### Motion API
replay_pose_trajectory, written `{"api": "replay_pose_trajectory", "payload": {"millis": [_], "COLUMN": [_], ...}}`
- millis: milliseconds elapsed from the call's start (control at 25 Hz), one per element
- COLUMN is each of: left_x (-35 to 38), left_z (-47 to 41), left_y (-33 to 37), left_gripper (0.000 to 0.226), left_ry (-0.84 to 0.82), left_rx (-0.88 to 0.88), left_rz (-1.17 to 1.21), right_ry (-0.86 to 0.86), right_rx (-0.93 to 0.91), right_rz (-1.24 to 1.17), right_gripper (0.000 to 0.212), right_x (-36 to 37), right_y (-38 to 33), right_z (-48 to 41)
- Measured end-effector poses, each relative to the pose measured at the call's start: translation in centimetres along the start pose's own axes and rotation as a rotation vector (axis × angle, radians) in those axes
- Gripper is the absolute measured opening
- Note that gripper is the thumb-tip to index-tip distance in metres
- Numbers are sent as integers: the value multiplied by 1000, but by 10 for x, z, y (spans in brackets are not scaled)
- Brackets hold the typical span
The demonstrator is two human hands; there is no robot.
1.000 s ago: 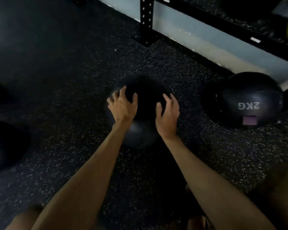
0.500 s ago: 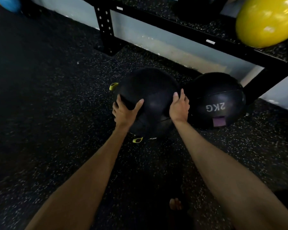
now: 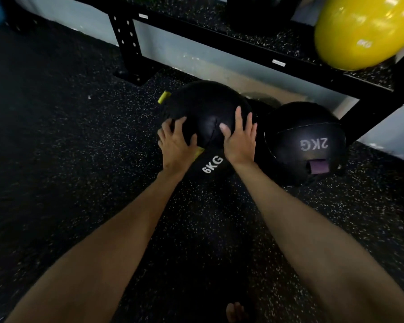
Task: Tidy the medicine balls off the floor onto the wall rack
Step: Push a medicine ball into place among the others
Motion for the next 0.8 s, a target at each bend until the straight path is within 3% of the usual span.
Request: {"api": "replay_pose_trajectory", "payload": {"millis": [120, 200, 280, 480, 640, 800], "left_x": [29, 27, 17, -64, -174, -325], "left_z": [-10, -28, -34, 22, 110, 218], "left_y": [5, 9, 5, -49, -80, -91], "left_gripper": [66, 61, 53, 28, 28, 28], "left_ry": [-166, -265, -371, -385, -495, -444], "left_rx": [21, 66, 72, -230, -500, -723], "left_rz": [65, 219, 186, 45, 39, 29], "right_ry": [-34, 0, 47, 51, -204, -700], "right_rx": [184, 238, 257, 174, -15, -90], "right_rz": [-104, -132, -151, 57, 174, 257], "right_gripper": [67, 65, 61, 55, 38, 25], "right_x": [-14, -22, -25, -7, 15, 30], "right_y": [11, 18, 24, -34, -142, -266], "right_z": [-44, -58, -58, 22, 134, 265]}}
Point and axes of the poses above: each hand's wrist, its own z-axis away from the middle knuckle, its own x-axis out of the palm, y = z × x, the point moved 7 cm from there along -z, towards the middle knuckle, and after that the axes turned 8 degrees about -y, right-handed, at the moved point
